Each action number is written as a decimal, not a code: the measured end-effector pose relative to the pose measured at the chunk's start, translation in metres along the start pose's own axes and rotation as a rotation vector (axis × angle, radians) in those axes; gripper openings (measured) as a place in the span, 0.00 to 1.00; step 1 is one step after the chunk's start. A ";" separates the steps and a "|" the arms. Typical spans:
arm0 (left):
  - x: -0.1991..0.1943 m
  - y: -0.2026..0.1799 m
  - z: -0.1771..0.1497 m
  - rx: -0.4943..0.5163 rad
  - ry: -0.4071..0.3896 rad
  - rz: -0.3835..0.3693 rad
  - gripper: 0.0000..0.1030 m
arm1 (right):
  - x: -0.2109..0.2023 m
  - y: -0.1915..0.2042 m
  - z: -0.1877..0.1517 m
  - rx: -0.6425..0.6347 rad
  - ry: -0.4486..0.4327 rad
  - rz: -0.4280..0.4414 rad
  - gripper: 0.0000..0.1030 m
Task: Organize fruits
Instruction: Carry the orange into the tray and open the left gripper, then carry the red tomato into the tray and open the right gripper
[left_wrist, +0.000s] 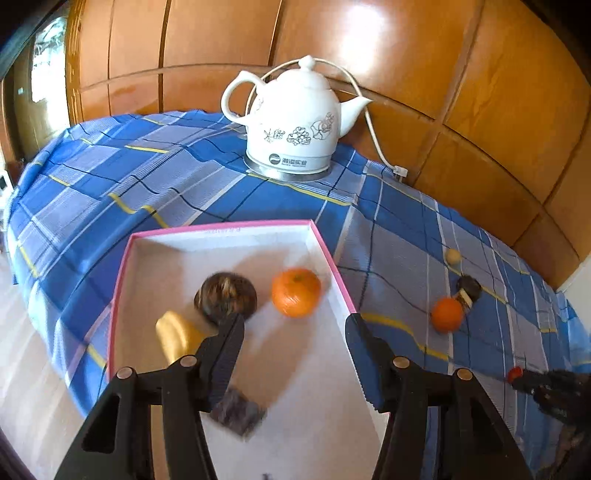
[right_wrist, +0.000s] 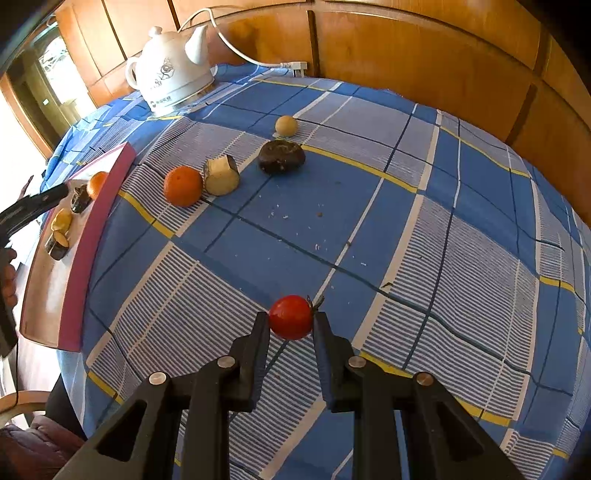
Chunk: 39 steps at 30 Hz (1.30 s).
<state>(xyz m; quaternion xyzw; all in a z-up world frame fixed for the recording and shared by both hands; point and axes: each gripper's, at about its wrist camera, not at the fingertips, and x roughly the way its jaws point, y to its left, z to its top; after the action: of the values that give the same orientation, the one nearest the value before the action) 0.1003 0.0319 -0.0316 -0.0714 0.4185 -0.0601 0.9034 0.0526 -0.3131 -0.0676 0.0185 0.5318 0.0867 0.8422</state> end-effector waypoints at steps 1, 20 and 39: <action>-0.003 -0.002 -0.003 0.002 -0.002 0.006 0.56 | 0.002 -0.001 0.000 0.002 0.005 0.001 0.23; -0.051 -0.025 -0.043 0.060 -0.059 0.022 0.74 | 0.008 -0.006 0.000 0.021 0.021 0.013 0.23; -0.052 -0.008 -0.049 0.009 -0.068 0.048 0.77 | -0.004 0.008 0.002 0.005 -0.023 -0.013 0.23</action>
<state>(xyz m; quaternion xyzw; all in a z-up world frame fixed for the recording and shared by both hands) 0.0290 0.0292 -0.0224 -0.0595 0.3889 -0.0379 0.9186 0.0518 -0.3061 -0.0625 0.0181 0.5225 0.0799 0.8487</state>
